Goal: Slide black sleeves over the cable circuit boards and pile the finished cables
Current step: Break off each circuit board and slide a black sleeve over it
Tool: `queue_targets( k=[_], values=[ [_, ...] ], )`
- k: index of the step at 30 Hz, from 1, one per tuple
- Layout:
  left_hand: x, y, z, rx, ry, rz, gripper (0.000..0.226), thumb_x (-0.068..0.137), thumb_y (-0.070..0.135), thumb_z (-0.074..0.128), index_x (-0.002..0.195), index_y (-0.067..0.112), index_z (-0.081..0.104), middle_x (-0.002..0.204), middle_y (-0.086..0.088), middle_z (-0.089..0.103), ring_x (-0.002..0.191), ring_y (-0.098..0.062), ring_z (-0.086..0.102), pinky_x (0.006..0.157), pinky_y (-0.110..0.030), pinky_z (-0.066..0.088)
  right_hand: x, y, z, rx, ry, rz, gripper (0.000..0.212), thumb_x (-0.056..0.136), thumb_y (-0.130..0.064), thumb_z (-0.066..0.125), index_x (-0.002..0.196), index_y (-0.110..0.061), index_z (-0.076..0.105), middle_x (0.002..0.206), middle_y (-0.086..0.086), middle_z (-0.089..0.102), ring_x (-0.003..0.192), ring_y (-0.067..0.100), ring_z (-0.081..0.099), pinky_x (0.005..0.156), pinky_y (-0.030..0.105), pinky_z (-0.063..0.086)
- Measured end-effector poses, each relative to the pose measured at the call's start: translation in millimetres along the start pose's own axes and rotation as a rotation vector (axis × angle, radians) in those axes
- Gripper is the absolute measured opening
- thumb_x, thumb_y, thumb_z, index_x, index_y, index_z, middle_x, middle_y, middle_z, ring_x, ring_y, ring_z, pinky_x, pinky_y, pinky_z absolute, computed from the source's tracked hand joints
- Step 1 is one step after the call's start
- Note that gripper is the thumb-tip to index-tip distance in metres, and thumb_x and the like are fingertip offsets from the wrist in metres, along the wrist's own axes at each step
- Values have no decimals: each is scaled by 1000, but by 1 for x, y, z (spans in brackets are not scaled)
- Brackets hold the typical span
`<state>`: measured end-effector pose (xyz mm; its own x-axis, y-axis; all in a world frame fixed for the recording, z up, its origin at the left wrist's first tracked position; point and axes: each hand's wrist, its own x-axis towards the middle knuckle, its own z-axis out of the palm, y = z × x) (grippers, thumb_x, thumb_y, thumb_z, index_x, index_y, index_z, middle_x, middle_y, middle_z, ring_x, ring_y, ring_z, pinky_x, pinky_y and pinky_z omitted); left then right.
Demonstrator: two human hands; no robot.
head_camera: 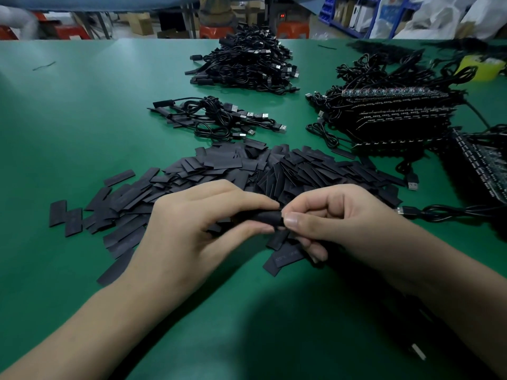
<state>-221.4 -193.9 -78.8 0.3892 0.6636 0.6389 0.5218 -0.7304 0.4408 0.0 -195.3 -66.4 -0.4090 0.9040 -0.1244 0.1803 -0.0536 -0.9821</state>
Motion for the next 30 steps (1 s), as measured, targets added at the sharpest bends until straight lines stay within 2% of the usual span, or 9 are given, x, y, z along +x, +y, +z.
queue_targets(
  k=[3, 8, 13, 17, 24, 30],
  values=[
    [0, 0, 0, -50, 18, -46, 17, 83, 28, 78, 97, 18, 79, 89, 6, 73, 81, -9, 68, 75, -28, 52, -1, -1, -1, 27, -40, -13, 8, 88, -25, 76, 85, -18, 77, 61, -3, 62, 53, 7, 52, 56, 16, 45],
    [0, -1, 2, -190, 0, -142, 17, 81, 32, 76, 97, 28, 77, 89, 11, 73, 86, -11, 70, 78, -25, 52, 0, 0, -1, 33, -42, -41, 11, 85, -26, 70, 87, -19, 78, 57, -4, 60, 53, 7, 50, 56, 14, 44],
    [-2, -3, 4, -288, -16, -188, 18, 80, 33, 81, 97, 29, 77, 91, 10, 74, 88, -13, 71, 79, -28, 53, 0, 2, 1, 57, -51, -41, 10, 84, -25, 71, 85, -18, 77, 57, -4, 60, 51, 6, 49, 55, 14, 43],
    [-2, -3, 5, -270, -19, -179, 17, 81, 35, 79, 97, 30, 77, 91, 11, 74, 87, -12, 71, 78, -27, 53, 1, 2, 1, 70, -48, -40, 9, 87, -24, 75, 85, -14, 76, 56, -4, 59, 50, 8, 48, 55, 15, 43],
    [-1, -1, 4, -178, -11, -148, 17, 81, 33, 77, 97, 27, 78, 90, 10, 74, 87, -9, 71, 78, -29, 53, 1, 4, 2, 85, -33, -37, 17, 79, -25, 71, 86, -10, 74, 57, -4, 61, 49, 6, 48, 53, 16, 44],
    [-1, 1, 2, -143, -24, -138, 19, 80, 33, 78, 98, 26, 79, 89, 13, 74, 85, -5, 70, 77, -27, 53, 3, 6, 1, 73, -30, -56, 9, 84, -24, 77, 85, -15, 77, 60, -4, 63, 51, 6, 49, 55, 16, 45]
  ],
)
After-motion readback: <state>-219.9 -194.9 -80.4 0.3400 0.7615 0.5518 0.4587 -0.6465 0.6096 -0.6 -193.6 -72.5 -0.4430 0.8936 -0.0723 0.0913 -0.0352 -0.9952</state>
